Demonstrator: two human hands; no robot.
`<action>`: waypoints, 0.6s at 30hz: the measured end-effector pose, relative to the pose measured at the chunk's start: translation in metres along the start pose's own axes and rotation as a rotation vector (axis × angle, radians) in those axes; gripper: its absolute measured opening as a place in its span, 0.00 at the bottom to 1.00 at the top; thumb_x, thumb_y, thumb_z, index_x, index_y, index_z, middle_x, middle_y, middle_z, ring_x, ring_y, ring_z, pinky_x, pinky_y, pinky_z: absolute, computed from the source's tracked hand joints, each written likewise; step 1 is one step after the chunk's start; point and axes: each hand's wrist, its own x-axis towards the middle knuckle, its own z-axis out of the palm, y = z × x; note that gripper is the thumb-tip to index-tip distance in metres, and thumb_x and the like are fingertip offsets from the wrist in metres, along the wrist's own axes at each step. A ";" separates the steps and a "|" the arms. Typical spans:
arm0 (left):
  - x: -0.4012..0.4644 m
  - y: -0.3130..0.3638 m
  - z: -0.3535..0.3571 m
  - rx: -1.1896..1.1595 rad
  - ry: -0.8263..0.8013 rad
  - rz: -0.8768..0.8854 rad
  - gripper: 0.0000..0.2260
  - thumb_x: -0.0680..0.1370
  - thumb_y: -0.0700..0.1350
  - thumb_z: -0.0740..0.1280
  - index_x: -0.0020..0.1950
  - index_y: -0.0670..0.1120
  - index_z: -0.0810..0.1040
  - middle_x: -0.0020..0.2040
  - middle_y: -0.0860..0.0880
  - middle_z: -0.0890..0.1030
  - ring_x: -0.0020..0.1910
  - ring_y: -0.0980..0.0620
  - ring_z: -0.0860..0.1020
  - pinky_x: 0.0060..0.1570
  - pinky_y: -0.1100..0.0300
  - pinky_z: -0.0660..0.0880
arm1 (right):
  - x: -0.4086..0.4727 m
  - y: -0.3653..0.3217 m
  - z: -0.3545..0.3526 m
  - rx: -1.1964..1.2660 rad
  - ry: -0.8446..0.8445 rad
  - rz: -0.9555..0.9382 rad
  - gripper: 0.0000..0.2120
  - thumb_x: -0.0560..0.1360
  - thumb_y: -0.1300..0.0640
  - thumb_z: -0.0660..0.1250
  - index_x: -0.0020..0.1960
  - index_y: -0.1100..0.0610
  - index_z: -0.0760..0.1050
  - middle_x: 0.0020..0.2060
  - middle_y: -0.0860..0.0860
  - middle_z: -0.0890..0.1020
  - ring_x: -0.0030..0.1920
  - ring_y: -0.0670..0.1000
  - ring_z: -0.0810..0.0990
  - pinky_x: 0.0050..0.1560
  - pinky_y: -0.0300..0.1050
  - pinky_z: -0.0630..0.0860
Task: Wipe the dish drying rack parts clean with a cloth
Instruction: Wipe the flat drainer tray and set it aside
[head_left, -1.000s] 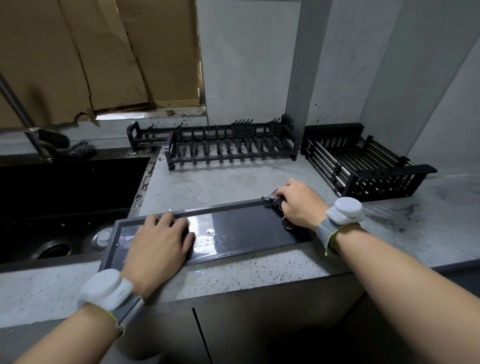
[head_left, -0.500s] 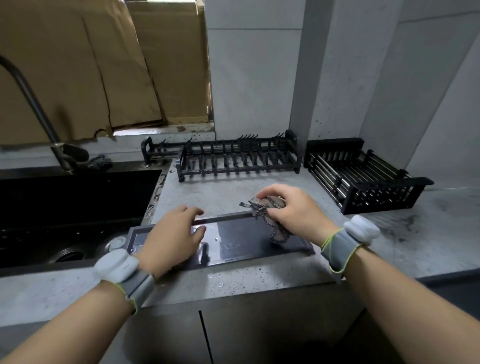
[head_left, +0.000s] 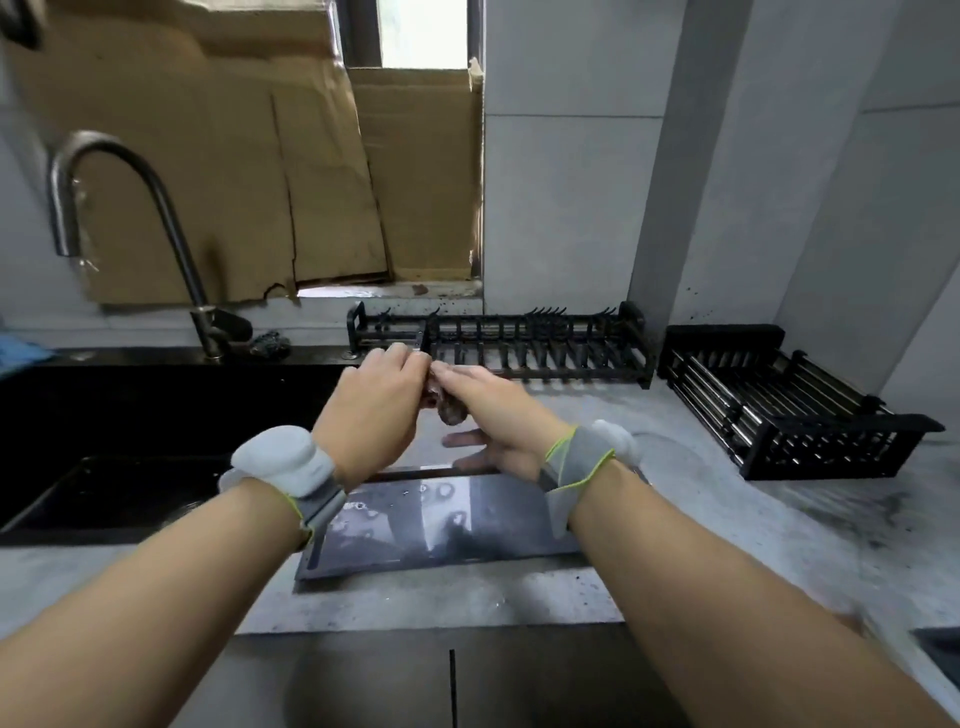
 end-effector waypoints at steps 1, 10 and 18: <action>-0.003 -0.006 0.005 0.070 0.000 0.003 0.15 0.74 0.38 0.65 0.61 0.41 0.73 0.52 0.42 0.73 0.49 0.38 0.74 0.40 0.45 0.75 | 0.007 -0.001 0.017 0.172 -0.056 0.061 0.14 0.77 0.42 0.65 0.56 0.50 0.77 0.46 0.55 0.77 0.48 0.58 0.77 0.51 0.60 0.79; -0.049 -0.057 0.016 -0.884 0.211 -0.791 0.16 0.78 0.46 0.60 0.65 0.46 0.72 0.59 0.45 0.75 0.57 0.46 0.75 0.59 0.49 0.73 | 0.083 -0.020 0.145 0.851 0.197 0.053 0.15 0.76 0.75 0.52 0.35 0.60 0.65 0.23 0.54 0.71 0.29 0.52 0.69 0.29 0.42 0.67; -0.054 -0.119 0.022 -1.080 0.024 -1.221 0.28 0.80 0.65 0.54 0.53 0.45 0.82 0.53 0.42 0.84 0.55 0.40 0.81 0.60 0.45 0.77 | 0.101 -0.005 0.212 0.812 0.183 0.117 0.17 0.75 0.75 0.54 0.41 0.63 0.80 0.35 0.58 0.80 0.36 0.53 0.78 0.35 0.41 0.75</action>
